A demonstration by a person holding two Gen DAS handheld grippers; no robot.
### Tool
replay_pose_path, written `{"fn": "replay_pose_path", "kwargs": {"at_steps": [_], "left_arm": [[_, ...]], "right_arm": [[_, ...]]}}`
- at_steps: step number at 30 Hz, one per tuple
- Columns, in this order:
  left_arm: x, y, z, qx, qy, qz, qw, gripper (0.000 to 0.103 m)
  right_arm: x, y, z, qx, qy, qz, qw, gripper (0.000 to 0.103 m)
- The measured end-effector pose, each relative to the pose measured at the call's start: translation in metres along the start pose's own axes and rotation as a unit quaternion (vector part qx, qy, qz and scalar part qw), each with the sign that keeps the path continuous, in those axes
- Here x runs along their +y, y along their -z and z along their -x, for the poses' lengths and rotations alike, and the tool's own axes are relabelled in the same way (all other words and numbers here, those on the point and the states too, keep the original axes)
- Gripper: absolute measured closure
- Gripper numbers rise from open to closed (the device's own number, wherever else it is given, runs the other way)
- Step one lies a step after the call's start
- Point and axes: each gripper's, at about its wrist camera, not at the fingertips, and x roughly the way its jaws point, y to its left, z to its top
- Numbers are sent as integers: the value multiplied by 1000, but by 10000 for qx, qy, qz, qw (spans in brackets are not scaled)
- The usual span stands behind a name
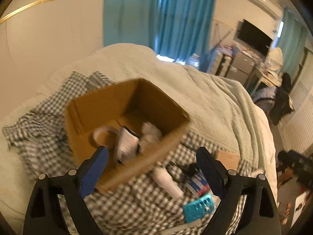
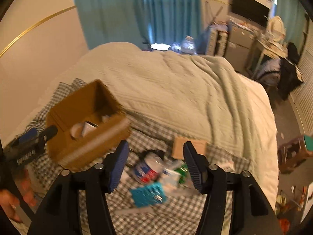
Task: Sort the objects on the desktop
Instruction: 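Grasp the blue blister pack with the left gripper while the right gripper grasps the green-white medicine box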
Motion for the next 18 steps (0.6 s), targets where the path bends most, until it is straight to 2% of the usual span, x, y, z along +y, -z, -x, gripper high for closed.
{"fn": "replay_pose_path", "kwargs": {"at_steps": [2,4,5,6,8,11,13,15,18], "left_arm": [[-20,23,-6,8,74,-289,9996,9],[-38,48,-14,-2,101,-543,9985,9],[-46,61,-18,18,155,-631,9979,9],[-54,76,-24,86,236,-711,9972,9],[-66,101,-39,251,368,-772,9960,9],[-82,134,-65,600,484,-970,9923,9],[-92,152,-83,811,544,-1127,9888,9],[-97,166,-97,913,667,-1243,9858,9],[-108,180,-113,1000,752,-1466,9813,9]], "right_arm": [[-21,14,-2,89,111,-120,9998,42],[-45,31,-6,171,283,-209,9992,37],[-56,38,-8,185,345,-244,9989,31],[-69,47,-12,227,418,-290,9984,25],[-88,61,-18,344,551,-371,9972,22],[-116,77,-29,542,674,-415,9954,22],[-126,79,-36,697,766,-330,9941,21],[-130,78,-43,732,772,-133,9942,10],[-128,76,-59,803,770,201,9936,3]]}}
